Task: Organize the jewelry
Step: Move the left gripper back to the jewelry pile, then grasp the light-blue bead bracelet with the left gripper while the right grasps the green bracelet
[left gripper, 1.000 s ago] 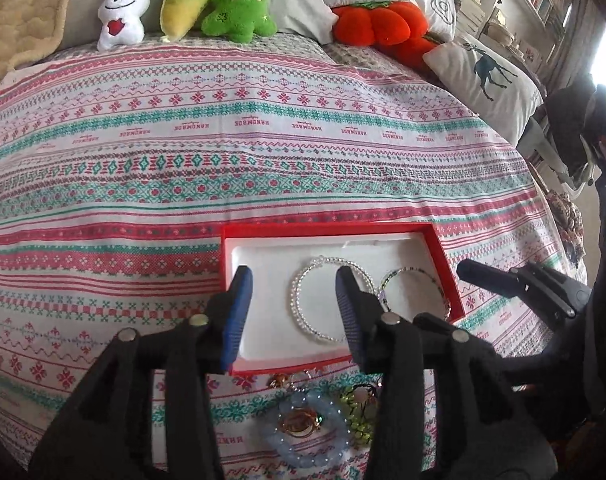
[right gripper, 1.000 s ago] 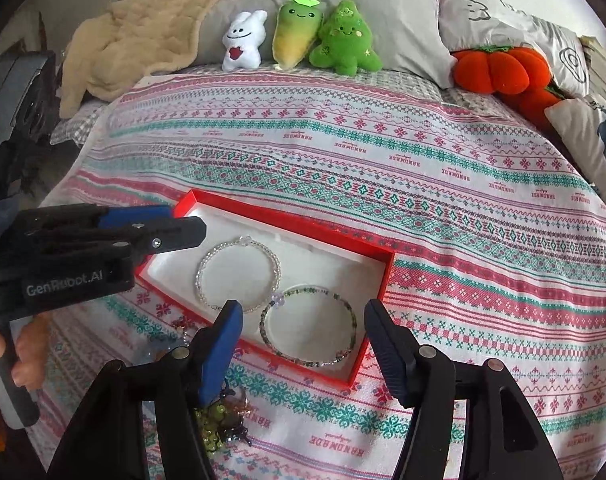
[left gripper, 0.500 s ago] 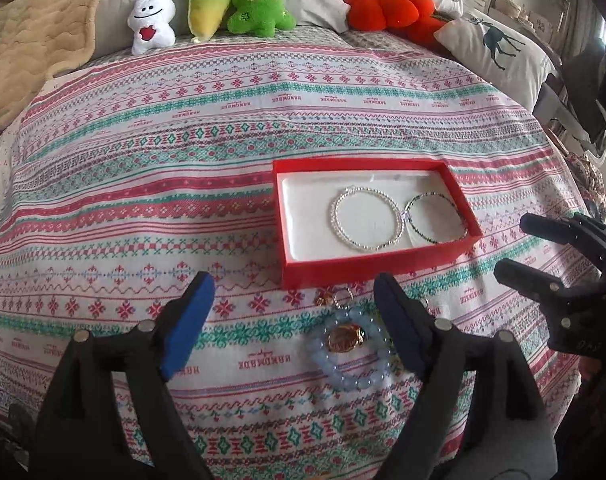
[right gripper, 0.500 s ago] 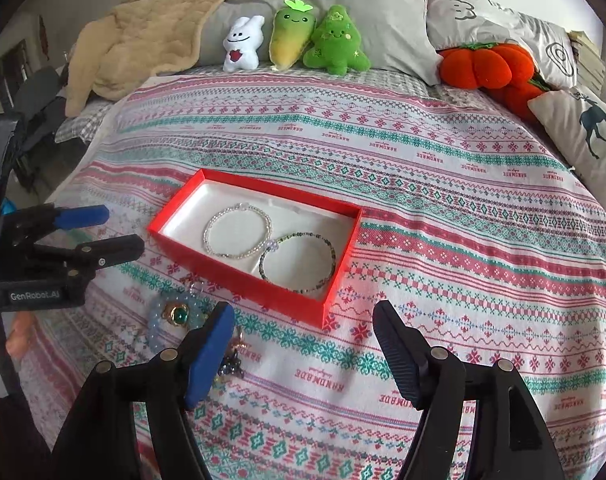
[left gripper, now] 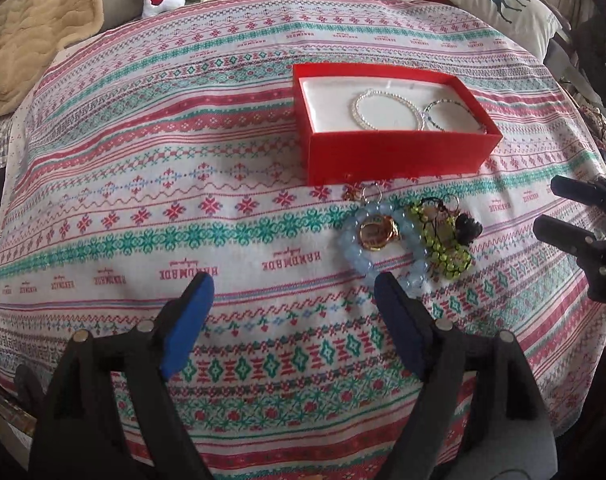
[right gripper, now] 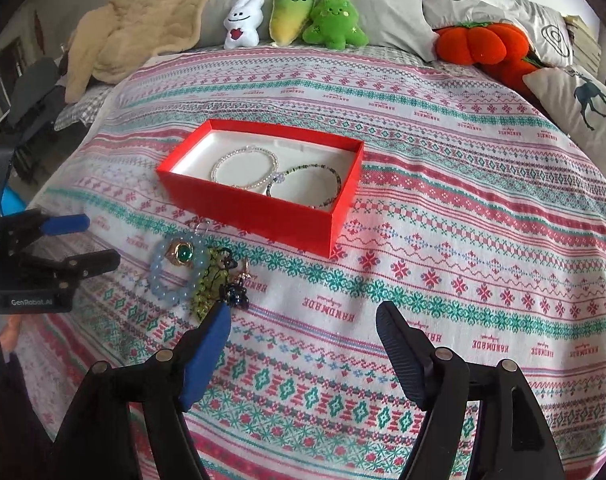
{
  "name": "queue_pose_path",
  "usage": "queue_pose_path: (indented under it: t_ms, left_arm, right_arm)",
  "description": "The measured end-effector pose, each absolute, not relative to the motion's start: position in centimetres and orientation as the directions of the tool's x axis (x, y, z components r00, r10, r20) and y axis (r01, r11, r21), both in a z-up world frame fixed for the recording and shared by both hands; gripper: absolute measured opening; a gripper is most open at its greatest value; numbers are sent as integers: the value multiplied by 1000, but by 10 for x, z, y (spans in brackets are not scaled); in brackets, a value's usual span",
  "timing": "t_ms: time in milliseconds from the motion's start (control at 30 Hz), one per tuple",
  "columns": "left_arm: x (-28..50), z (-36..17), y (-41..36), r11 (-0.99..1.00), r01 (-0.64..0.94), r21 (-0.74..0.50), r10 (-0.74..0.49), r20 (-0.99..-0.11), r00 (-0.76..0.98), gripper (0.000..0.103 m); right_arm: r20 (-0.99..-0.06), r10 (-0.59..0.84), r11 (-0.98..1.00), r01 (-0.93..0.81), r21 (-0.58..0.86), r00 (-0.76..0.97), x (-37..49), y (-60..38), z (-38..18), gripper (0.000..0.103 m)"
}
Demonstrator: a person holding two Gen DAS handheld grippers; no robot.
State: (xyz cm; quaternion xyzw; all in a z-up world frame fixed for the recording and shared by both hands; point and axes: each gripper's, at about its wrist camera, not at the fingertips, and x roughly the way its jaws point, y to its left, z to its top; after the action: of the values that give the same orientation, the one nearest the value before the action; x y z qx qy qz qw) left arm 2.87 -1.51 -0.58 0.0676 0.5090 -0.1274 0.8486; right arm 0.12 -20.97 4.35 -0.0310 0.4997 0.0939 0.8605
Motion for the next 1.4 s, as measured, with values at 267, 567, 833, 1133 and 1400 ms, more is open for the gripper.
queue_pose_path:
  t_ms: [267,567,833,1133,1400]
  left_arm:
    - [20,-19,-9,951,305,-59,-191,-885,424,82]
    - [21,-25,-19,933,339,-117,-258,-877,406,82]
    - [34,-29,-37,910,361,-204,-338,-869,362,73]
    - [50,-38,-50,918,318,-238,-345,-875,340,38]
    - [58,-42,-59,955,264,-134,-227,-904,361,13]
  right_arm:
    - [-879,142,978,-199,55,455,-12,-213,28,77]
    - [-885,190,966,-244,90,425,-10,-198,19,77]
    - [-887,226,954,-275,118,403,1,-181,14,77]
    - [-889,232,950,-288,120,396,5,-172,10,77]
    - [-881,280,946,-268,185,382,6,-173,11,68]
